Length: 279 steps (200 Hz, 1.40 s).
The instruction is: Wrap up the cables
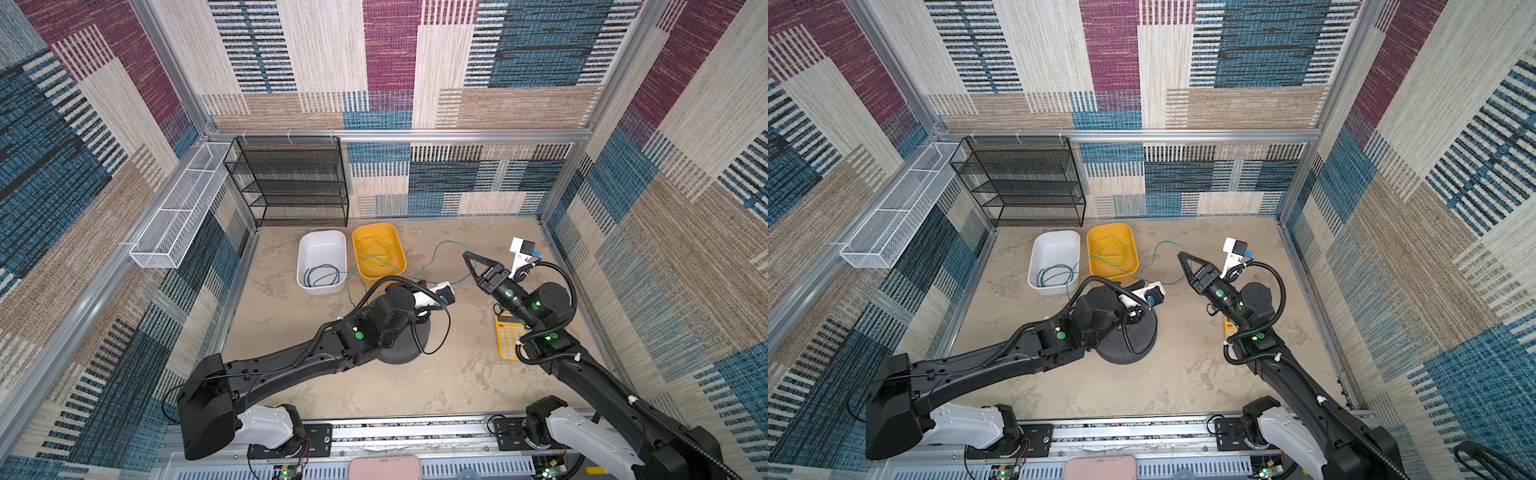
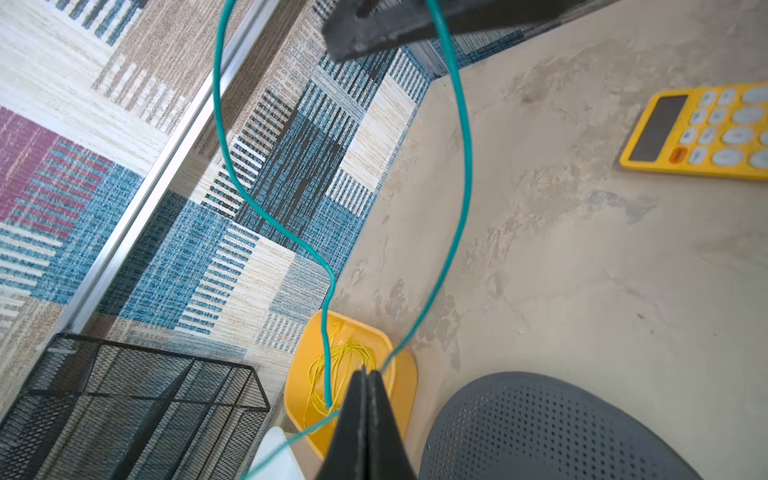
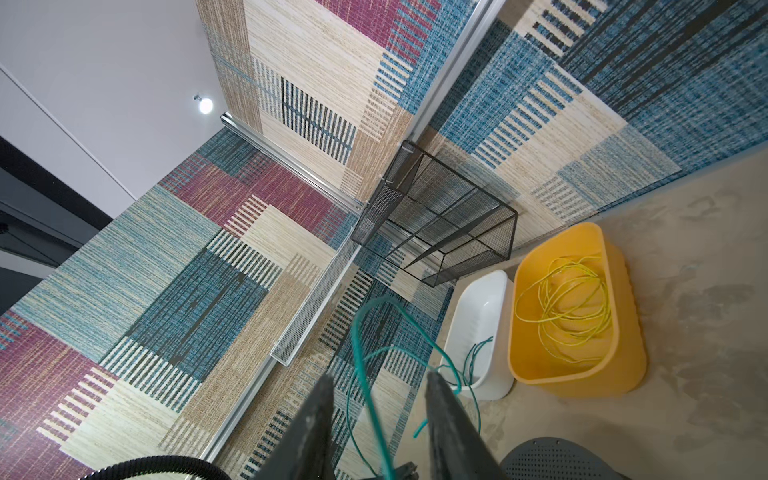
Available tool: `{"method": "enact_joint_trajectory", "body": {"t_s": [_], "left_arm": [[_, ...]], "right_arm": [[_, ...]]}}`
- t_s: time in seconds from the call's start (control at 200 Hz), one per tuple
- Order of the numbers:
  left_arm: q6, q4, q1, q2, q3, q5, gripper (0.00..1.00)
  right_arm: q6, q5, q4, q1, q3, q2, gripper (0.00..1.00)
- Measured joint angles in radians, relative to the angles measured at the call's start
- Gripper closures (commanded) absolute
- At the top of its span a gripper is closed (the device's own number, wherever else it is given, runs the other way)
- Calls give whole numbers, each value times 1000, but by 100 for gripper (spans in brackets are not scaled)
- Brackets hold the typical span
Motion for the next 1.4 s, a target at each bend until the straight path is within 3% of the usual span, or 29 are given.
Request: {"method": "enact_joint_trajectory", "body": {"t_s": [0.135,0.295,0.436,0.571,0.611,0.651,0.681,0.851,0.987,1.092,1.262,1.397], "left_arm": [[90,-10,-17,-32,-34,-66,100],[158,-11,-20,-63,-85,-125,100],[139,15,2,-29,-66,-128,100],[26,-34,41,-61,-27,-123,100],[-24,-82,58,-76,7,-122,92],[-89,-132,74,-91,55,-123,68],[-133,-164,80,-99,87,-126,59],[-436,-484,78,-107,266,-58,34],[-594,-674,80,-132,276,33,26],[-639,-732,79,-95,283,90,23],[-624,-744,96,104,412,130,19],[-603,-748,205,311,594,217,18]], "right_arm": [[-108,42,-156,0,83,-43,43],[-250,95,-327,0,186,-12,51],[-327,119,-397,-10,227,103,49],[-383,155,-484,-23,254,123,43],[-402,155,-491,-22,249,111,43],[-417,158,-501,-21,242,102,42],[-425,157,-505,-21,236,101,41],[-442,84,-570,-23,184,101,36],[-457,68,-613,-22,157,65,31],[-459,90,-619,-24,136,48,31],[-458,120,-634,-32,122,20,31],[-458,130,-634,-41,114,-5,31]]}}
